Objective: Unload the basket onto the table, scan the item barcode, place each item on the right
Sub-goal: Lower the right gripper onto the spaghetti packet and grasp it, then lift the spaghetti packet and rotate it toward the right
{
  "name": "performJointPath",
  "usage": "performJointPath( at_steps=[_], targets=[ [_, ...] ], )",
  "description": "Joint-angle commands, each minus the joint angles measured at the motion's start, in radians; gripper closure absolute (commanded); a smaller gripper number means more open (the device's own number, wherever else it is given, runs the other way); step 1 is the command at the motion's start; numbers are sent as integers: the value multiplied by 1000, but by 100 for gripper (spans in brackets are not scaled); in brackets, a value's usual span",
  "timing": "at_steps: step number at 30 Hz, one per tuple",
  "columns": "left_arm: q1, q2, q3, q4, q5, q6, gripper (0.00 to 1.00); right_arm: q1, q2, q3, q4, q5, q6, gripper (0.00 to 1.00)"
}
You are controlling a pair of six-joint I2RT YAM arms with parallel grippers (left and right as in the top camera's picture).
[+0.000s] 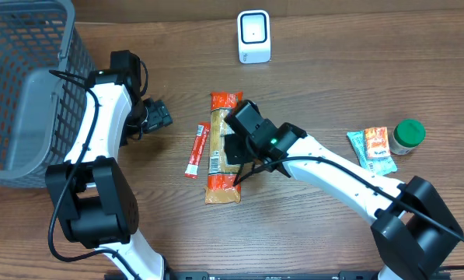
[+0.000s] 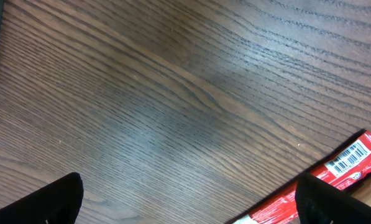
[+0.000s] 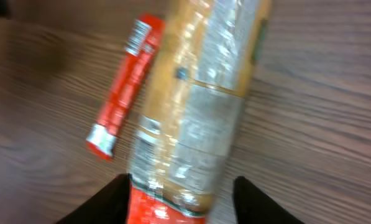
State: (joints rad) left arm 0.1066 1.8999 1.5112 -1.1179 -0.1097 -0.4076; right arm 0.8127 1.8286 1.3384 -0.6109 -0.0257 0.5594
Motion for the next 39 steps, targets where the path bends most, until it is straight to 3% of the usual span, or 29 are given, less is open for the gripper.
performJointPath(
  at_steps=[1,12,20,30,39],
  targets=[
    [-3,-17,2,0,-5,27,0,39,16,10,-25,46,44,41],
    [-3,-17,2,0,-5,27,0,119,212,10,-47,102,39,38],
    [-3,-17,2,0,-5,27,0,71,198,59,-331,115,10,38],
    [-3,-17,2,0,-5,27,0,-72,193,77,-541,233,-229,26],
    [-3,-17,2,0,-5,27,0,-146,126,261,-589,190,-409,25]
  ],
)
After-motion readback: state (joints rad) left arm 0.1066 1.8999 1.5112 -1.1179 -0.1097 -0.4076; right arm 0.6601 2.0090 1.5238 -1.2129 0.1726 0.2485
